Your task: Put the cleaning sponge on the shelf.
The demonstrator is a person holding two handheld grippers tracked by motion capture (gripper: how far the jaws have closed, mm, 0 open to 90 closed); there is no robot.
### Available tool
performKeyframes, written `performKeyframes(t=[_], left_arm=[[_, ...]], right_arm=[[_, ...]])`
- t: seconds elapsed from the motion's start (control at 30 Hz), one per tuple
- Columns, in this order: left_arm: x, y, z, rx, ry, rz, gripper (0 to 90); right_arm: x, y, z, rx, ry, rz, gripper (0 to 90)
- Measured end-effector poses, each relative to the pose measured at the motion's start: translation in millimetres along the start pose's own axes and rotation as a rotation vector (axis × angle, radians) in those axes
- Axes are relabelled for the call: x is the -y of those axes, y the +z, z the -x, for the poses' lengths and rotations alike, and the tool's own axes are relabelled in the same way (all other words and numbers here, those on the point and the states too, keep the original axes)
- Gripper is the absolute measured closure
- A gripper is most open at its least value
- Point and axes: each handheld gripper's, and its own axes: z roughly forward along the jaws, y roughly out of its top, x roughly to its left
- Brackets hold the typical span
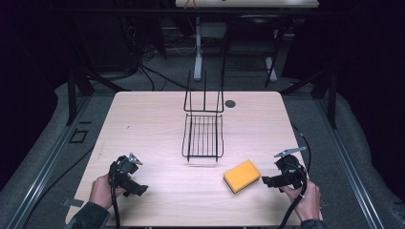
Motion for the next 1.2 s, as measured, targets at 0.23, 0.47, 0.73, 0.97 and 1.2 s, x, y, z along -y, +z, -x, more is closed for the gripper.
performKeyframes(t=[0.23,0.47,0.73,0.97,1.2], left_arm=[[-0.4,0.4,0.5,0.003,0.001,-0.002,1.0],[-1.1,1.5,1.0,0.003,0.004,-0.007,1.0],[-1.5,2.6,1.7,0.006,0.003,-0.01,1.1],[-1.1,2.7,1.1,0.006,0.006,-0.015,1.1],[-0.8,3.0,0.9,0.009,0.006,-0.017,1.2]], right_arm=[[-11.6,1.3,-4.1,-0.03,-0.008,0.011,15.5],[-23.8,1.9,-4.5,-0.048,-0.027,0.052,23.8],[-31.2,10.2,-4.9,-0.086,-0.019,0.035,31.1],[-39.0,23.6,-6.8,-0.112,-0.015,0.011,45.7],[-40.7,39.1,-7.0,-0.116,-0.006,-0.046,55.4]])
